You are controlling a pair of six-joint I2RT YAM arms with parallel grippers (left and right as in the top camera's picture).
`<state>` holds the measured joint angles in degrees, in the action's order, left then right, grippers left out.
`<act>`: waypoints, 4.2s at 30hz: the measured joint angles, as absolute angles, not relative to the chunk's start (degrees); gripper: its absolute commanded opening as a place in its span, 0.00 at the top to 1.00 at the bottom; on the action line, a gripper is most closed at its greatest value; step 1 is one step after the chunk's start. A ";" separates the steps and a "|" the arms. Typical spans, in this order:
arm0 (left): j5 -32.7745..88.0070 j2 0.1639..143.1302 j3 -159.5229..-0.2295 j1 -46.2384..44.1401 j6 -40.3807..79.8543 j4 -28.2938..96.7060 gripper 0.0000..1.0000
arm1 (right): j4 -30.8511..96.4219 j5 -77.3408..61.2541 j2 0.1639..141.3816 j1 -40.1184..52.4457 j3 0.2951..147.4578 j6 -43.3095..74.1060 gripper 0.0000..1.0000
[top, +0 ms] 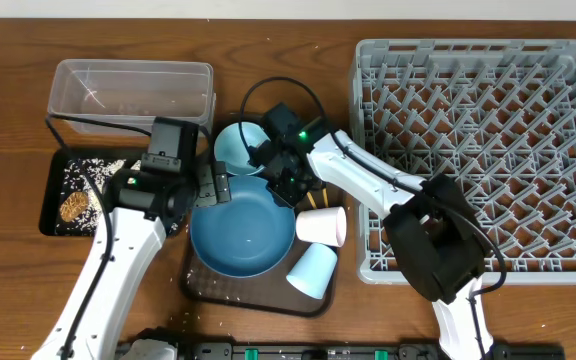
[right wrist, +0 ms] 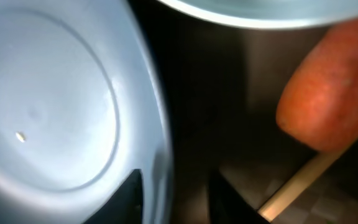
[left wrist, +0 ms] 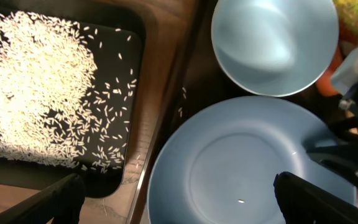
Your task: Sort waste into correct bins and load items into the dishwasher rack
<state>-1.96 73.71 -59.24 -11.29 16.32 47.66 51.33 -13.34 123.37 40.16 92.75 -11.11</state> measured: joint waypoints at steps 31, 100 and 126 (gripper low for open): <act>-3.25 73.80 -59.24 -10.92 16.34 47.33 0.02 | 62.43 -17.50 119.79 35.20 109.01 -8.47 0.65; 0.99 73.78 -60.64 -10.74 17.93 46.72 0.02 | 66.22 -21.80 117.62 4.95 114.50 -7.84 0.99; -3.22 74.04 -60.42 -10.61 17.54 46.06 0.02 | 57.52 28.69 115.81 -1.04 115.39 -0.12 0.99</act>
